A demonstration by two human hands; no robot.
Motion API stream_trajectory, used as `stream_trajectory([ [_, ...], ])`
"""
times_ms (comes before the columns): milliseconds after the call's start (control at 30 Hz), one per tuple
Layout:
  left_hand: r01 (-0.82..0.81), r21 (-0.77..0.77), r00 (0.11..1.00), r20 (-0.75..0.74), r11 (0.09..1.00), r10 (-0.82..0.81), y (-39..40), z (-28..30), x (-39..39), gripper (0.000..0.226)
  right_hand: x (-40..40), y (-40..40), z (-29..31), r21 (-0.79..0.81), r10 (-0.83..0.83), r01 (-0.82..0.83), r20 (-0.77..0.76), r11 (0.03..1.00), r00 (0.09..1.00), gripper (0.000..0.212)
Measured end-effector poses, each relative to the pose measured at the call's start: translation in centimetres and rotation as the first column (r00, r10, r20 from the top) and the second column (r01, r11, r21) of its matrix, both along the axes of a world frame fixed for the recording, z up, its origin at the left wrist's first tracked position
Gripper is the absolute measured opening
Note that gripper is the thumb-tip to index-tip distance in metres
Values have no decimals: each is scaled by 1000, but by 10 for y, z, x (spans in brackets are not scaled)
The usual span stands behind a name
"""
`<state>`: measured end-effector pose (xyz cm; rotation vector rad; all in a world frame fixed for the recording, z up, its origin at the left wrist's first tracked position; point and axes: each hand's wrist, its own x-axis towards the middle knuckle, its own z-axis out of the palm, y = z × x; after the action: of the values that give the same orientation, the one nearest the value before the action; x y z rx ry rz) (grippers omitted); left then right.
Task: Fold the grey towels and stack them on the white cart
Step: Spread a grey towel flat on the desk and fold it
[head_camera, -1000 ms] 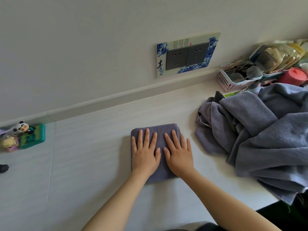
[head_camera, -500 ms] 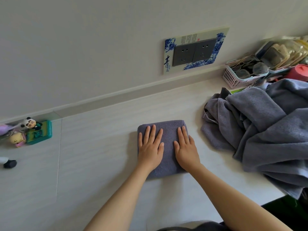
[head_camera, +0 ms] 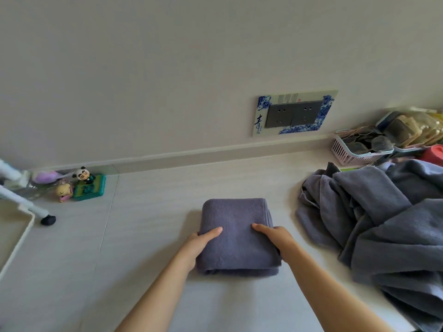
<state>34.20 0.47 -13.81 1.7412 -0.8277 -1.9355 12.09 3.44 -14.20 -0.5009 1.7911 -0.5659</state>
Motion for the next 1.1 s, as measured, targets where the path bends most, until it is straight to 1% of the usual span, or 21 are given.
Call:
stream_trajectory([
  [33,-14,29,999,-46,999,16,2,8,2,51,1,-2,2,-21,17,-16,42,1000,999,64],
  [67,-62,34,994,-84,997,65,5,15,7,55,4,-7,9,-48,64,-62,63,997,996,62],
  [133,-158,10,982,-102,987,158,12,28,19,70,13,-18,26,-102,174,-165,91,981,980,60],
  [167,-184,5,977,-109,983,183,14,38,23,69,16,-23,34,-131,215,-202,100,971,971,60],
  [233,-242,-6,965,-104,970,240,17,57,32,59,25,-34,54,-215,311,-287,88,934,946,57],
  [267,-329,-22,940,-101,944,325,23,71,46,56,41,-41,73,-272,414,-384,60,882,909,54],
  [300,-363,-24,928,-101,932,358,23,80,49,55,44,-45,83,-321,456,-424,29,847,889,50],
  [367,-449,-90,893,-77,889,443,26,105,68,60,62,-56,110,-407,533,-496,-25,767,846,46],
  [400,-493,-175,870,-72,852,488,29,119,82,63,77,-63,127,-456,571,-526,-46,718,820,51],
  [433,-516,-264,852,-64,815,519,32,130,91,64,86,-66,140,-493,593,-538,-54,684,804,61],
  [500,-542,-449,813,-67,710,578,37,163,112,56,113,-77,171,-574,645,-551,-52,605,762,86],
  [533,-542,-526,802,-90,656,590,39,184,126,52,130,-83,191,-620,673,-554,-57,556,738,92],
  [567,-531,-581,800,-105,616,590,41,200,133,55,139,-85,206,-652,683,-542,-51,530,729,94],
  [600,-524,-649,783,-112,552,612,44,224,152,65,162,-90,228,-698,709,-539,-64,471,702,91],
  [633,-481,-703,792,-93,523,603,45,244,166,77,177,-94,247,-734,730,-533,-75,420,679,86],
  [667,-448,-736,792,-64,507,607,47,260,173,83,186,-96,263,-766,746,-526,-93,370,660,80],
  [700,-419,-785,778,-52,456,626,53,284,193,81,210,-98,286,-806,772,-509,-105,304,627,74],
  [800,-382,-853,752,-62,357,656,59,339,224,63,250,-107,337,-870,799,-456,-134,188,586,60],
  [933,-358,-909,687,-101,215,719,68,403,268,57,310,-116,399,-913,820,-404,-189,56,541,50],
  [1033,-357,-923,638,-131,141,759,70,435,290,57,340,-121,430,-930,845,-367,-188,11,500,50],
  [1100,-387,-921,584,-202,51,786,69,450,312,57,368,-125,449,-934,869,-358,-189,-15,458,52],
])
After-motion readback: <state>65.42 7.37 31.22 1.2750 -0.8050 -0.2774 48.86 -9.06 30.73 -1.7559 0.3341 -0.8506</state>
